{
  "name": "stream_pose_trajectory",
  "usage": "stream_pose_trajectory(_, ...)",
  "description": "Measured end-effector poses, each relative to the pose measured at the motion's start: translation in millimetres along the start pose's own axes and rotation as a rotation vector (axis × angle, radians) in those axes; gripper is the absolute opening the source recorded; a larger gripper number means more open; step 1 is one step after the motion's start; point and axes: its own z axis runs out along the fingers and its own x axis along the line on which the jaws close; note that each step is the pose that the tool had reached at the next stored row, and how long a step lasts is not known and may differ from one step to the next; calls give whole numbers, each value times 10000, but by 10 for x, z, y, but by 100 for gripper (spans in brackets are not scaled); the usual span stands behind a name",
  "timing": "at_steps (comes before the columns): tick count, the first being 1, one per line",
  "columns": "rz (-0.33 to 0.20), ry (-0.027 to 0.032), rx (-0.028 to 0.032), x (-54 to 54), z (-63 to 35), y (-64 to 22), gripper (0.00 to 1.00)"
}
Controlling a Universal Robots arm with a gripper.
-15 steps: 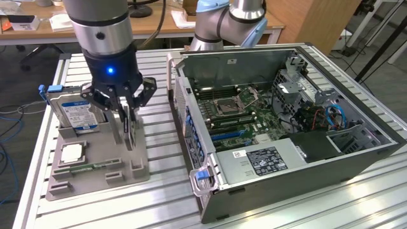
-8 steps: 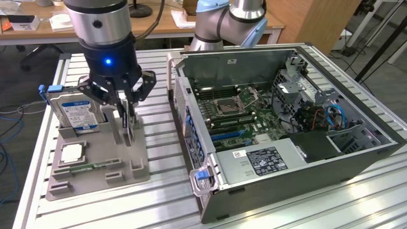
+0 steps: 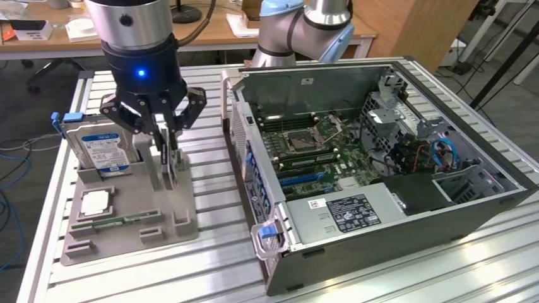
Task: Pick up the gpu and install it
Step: 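Pick up the gpu and move the gpu toward the slot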
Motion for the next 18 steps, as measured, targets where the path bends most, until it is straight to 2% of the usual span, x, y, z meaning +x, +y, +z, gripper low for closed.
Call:
stream_pose_trajectory(7,0,-1,6,-2,-67,3,26)
stream_pose_trajectory(18,0,0,8,-7,-264,11,26)
